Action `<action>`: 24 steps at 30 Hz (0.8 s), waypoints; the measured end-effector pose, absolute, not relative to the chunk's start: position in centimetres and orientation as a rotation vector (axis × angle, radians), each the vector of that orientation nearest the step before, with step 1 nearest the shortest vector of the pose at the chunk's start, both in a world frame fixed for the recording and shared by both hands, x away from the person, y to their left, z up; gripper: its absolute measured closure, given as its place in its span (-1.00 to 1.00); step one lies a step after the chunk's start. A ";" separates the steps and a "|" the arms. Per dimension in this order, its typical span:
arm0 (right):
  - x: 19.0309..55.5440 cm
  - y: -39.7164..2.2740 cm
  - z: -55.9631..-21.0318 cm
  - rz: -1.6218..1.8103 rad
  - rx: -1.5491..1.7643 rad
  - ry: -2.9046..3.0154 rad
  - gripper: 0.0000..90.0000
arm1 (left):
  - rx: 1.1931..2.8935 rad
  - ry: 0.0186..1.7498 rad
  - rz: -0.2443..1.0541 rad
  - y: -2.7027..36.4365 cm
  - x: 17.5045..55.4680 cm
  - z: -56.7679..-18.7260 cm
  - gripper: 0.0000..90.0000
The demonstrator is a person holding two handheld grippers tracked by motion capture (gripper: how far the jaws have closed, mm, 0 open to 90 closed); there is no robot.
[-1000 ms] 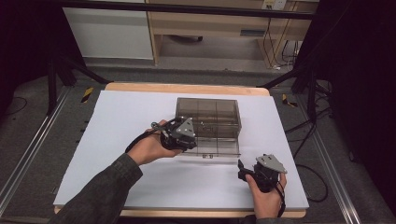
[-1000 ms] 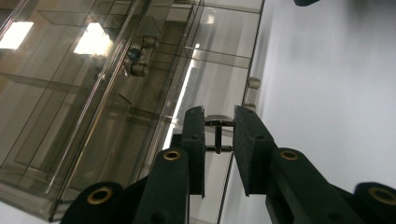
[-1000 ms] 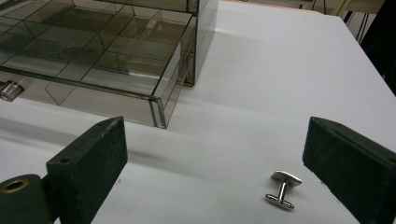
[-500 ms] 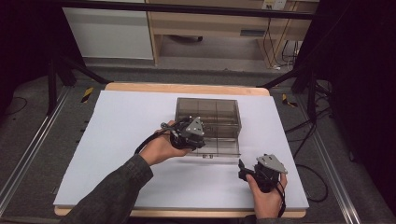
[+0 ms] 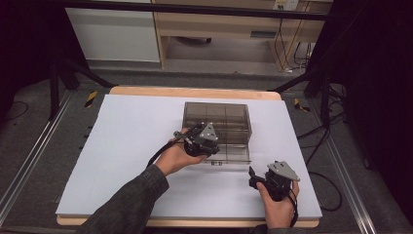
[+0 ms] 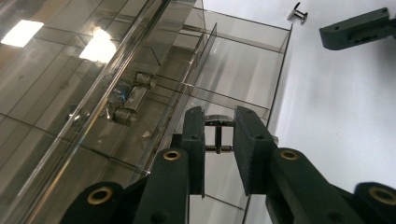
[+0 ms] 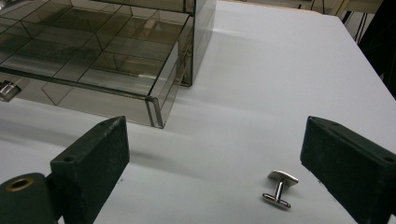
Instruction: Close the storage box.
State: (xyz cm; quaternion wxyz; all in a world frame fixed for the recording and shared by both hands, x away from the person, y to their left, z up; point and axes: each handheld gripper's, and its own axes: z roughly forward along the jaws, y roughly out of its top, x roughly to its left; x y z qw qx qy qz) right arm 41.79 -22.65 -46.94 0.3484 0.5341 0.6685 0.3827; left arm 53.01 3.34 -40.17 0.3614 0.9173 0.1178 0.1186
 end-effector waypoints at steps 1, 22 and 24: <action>41.8 -22.7 -46.9 0.992 1.384 1.732 -0.82 | 2.366 0.308 0.305 3.3 53.1 -40.3 0.66; 41.8 -22.7 -46.9 0.995 1.400 1.737 -0.84 | 2.405 0.369 0.265 2.9 54.1 -41.7 0.63; 41.8 -22.8 -46.9 0.994 1.401 1.736 -0.84 | 2.394 0.370 0.271 3.1 54.1 -41.5 0.61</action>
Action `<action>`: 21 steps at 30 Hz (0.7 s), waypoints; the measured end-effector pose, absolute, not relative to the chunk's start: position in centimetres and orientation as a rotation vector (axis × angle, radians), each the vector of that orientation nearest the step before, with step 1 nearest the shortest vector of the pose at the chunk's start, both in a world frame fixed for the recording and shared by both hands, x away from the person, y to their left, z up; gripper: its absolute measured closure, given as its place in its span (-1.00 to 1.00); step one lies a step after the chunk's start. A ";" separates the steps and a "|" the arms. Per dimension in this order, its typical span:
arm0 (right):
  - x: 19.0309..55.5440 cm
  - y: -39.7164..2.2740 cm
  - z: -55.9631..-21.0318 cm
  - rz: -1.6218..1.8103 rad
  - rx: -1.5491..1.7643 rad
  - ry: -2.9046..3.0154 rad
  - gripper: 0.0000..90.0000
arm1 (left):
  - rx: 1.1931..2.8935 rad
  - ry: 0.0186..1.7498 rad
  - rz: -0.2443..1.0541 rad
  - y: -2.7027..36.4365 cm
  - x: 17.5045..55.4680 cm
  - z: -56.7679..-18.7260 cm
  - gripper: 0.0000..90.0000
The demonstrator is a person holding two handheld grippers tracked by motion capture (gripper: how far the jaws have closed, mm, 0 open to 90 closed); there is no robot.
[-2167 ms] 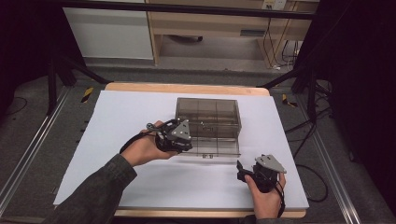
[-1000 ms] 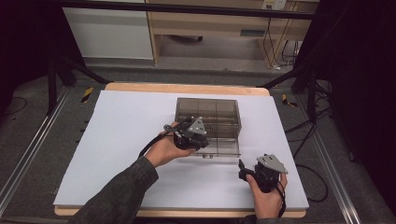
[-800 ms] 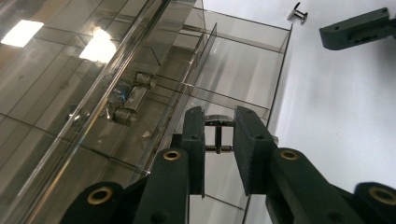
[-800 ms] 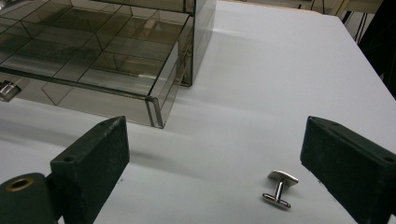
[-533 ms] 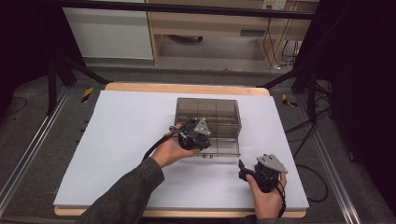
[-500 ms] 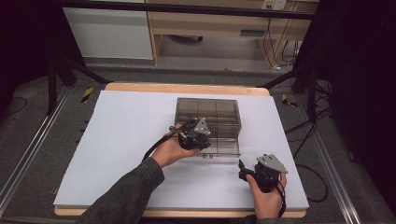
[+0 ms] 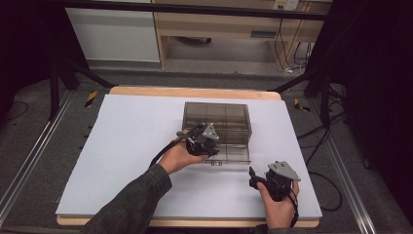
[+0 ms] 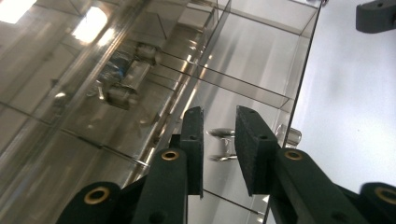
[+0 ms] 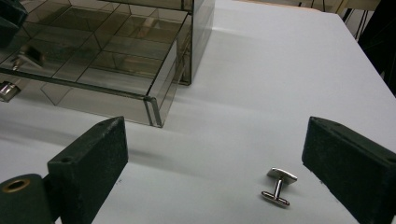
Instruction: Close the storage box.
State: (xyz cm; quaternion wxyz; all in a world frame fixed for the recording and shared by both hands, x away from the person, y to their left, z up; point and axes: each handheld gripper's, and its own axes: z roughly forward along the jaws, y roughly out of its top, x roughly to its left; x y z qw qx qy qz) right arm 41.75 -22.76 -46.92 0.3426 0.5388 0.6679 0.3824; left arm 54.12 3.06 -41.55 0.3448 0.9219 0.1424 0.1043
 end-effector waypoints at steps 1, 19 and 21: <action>41.8 -22.8 -46.9 0.994 1.403 1.737 -0.84 | 2.391 0.371 0.271 3.1 54.1 -41.4 0.60; 42.3 -23.9 -45.0 0.907 1.493 1.732 -0.66 | 2.251 0.418 0.416 9.0 51.1 -37.6 0.07; 42.8 -24.2 -44.4 0.906 1.550 1.750 -0.58 | 2.230 0.422 0.419 10.2 50.5 -37.5 -0.02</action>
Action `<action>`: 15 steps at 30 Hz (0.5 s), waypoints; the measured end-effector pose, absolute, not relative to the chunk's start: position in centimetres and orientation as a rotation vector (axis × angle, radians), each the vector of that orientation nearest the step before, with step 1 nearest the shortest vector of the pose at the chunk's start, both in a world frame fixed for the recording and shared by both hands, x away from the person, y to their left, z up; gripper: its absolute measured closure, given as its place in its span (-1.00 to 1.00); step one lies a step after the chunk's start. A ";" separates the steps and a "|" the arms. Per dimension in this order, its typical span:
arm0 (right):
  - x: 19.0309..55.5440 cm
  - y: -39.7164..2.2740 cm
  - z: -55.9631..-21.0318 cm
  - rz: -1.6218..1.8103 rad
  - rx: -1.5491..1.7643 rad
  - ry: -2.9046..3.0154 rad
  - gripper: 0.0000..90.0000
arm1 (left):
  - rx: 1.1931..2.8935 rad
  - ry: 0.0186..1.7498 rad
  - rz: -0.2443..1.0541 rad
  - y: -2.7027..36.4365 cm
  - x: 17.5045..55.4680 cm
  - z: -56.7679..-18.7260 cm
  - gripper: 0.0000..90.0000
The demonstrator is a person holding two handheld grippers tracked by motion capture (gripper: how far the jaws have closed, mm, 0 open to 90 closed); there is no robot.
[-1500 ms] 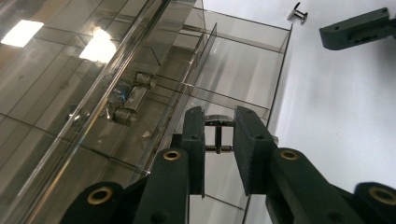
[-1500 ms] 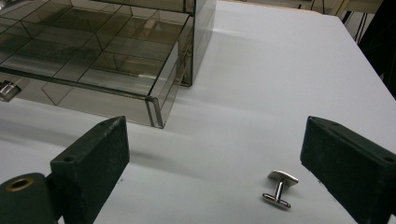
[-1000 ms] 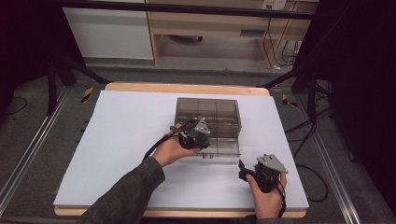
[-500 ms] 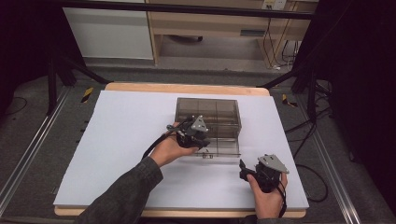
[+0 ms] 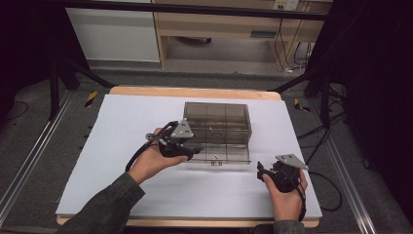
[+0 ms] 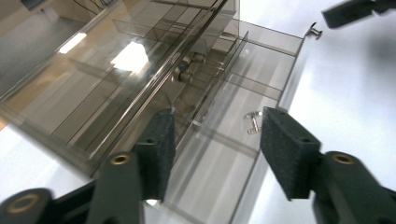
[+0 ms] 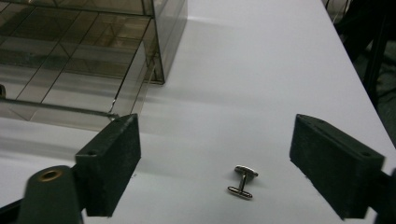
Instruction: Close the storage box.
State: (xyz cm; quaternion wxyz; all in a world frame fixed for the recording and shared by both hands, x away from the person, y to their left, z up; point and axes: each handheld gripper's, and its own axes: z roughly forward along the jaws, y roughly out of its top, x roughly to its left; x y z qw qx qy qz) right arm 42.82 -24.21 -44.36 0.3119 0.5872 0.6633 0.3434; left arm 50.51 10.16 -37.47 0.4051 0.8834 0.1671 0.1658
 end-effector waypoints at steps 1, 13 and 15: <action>43.0 -24.4 -44.1 0.894 1.560 1.753 -0.54 | 2.224 0.423 0.432 10.9 50.2 -37.5 -0.09; 45.6 -26.5 -42.6 0.756 1.826 1.849 -0.10 | 2.176 0.528 0.512 21.1 48.2 -40.9 -0.62; 46.0 -26.1 -42.8 0.745 1.871 1.865 -0.04 | 2.157 0.567 0.518 22.4 48.1 -42.0 -0.65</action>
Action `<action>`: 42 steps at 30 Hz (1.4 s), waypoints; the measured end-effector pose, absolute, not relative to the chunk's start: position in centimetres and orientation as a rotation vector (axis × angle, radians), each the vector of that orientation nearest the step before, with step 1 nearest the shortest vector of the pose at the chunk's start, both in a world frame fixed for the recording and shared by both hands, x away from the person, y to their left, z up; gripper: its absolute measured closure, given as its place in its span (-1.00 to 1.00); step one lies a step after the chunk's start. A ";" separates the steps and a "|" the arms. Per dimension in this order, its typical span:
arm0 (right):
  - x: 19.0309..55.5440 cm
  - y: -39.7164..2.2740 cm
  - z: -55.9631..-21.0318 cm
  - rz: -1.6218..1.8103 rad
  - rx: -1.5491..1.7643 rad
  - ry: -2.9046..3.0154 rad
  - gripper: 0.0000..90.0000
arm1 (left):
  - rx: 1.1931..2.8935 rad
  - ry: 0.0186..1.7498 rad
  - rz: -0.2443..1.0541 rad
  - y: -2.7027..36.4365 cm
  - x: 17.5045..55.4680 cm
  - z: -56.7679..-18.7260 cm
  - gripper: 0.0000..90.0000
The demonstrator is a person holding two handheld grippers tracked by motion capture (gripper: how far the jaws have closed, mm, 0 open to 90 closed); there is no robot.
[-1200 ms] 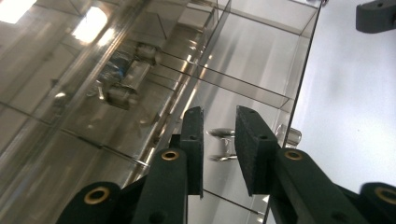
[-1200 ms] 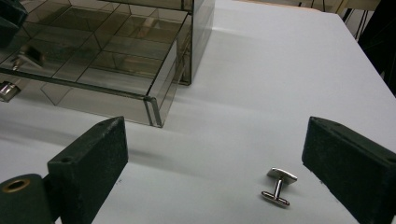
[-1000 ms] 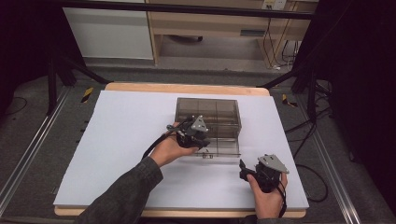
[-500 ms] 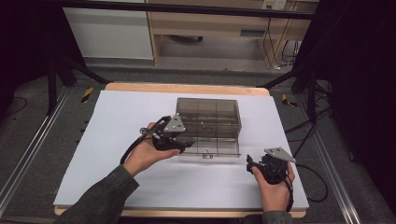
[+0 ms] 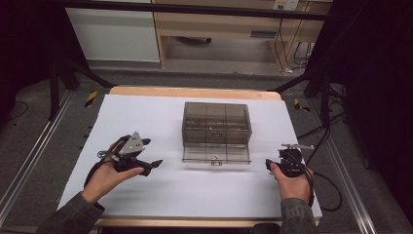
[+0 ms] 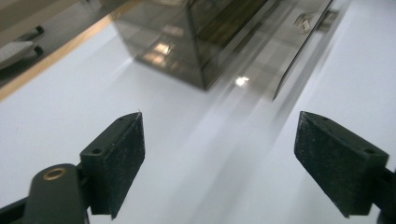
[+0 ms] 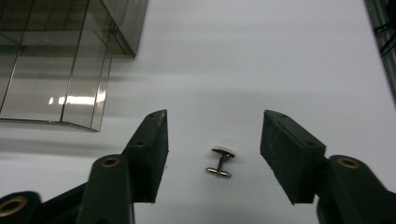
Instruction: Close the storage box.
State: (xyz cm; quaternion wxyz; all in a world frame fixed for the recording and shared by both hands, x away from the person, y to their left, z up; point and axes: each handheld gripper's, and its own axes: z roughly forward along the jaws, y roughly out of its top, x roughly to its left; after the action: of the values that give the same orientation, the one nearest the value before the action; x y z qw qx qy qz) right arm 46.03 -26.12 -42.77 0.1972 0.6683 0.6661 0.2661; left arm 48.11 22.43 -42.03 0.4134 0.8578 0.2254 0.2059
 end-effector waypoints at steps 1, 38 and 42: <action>46.2 -26.0 -42.9 0.730 1.873 1.874 -0.02 | 2.149 0.580 0.528 23.0 48.0 -42.5 -0.67; 47.1 -26.0 -45.3 0.618 1.999 1.843 0.39 | 2.127 0.734 0.716 26.8 46.2 -46.7 -0.69; 47.1 -26.1 -45.4 0.613 1.998 1.848 0.43 | 2.123 0.735 0.716 26.9 46.2 -46.7 -0.69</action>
State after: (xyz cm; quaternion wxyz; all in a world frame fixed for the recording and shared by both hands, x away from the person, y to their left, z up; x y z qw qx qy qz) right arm 47.14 -26.13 -45.39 0.1749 0.7052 0.6521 0.2163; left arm 46.21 26.85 -46.69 0.3817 0.8322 0.2882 0.2807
